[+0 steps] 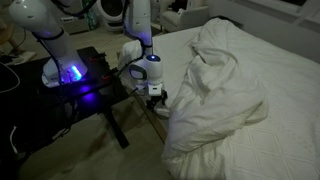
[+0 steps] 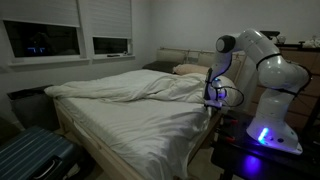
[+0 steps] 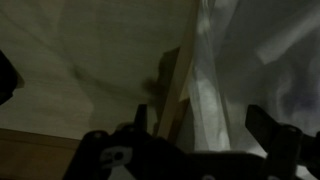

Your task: Spread the corner of the bed well

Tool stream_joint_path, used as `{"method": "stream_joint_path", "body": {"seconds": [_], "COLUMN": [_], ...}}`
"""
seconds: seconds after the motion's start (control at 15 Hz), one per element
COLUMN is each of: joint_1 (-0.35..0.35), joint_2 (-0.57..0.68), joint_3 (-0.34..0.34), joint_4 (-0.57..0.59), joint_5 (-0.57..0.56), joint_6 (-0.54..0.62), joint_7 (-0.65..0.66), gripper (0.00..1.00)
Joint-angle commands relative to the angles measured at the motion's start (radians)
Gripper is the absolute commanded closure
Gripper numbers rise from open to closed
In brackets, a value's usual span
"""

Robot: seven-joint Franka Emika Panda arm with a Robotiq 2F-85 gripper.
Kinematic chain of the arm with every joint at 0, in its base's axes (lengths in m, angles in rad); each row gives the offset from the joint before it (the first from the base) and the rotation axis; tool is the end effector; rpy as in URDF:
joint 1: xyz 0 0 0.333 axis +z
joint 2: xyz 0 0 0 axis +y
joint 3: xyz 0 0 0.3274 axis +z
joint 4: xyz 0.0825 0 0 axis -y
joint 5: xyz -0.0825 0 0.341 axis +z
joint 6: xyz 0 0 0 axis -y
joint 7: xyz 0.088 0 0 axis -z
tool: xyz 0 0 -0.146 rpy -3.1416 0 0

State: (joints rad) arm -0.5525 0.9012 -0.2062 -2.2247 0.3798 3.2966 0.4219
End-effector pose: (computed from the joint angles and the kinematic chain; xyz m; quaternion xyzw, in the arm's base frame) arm 0.3324 -0.3885 0.0188 0.7347 -0.6643 0.0911 0.1035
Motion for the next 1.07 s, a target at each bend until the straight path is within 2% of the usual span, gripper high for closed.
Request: {"method": "stream_joint_path", "body": {"seconds": [0.0,0.2,0.53,0.73,0.8,1.0], "joint_1": [-0.078,-0.127,-0.139,-0.143,-0.109,-0.079], "joint_2": [-0.075,-0.119,-0.227,-0.281,-0.322,-0.365], "joint_3": [0.060,0.082,0.049,0.031,-0.012,-0.084], "joint_4": [-0.072,-0.112,-0.190,-0.234,-0.215,-0.220], "joint_5": [-0.004,-0.020,-0.003,0.007,0.022,0.019], "joint_6": [0.094,0.152,0.146,0.208,0.165,0.170], "joint_7": [-0.034,-0.021,-0.012,0.001,-0.008,-0.037], "gripper": [0.00,0.00,0.00,0.00,0.00,0.00]}}
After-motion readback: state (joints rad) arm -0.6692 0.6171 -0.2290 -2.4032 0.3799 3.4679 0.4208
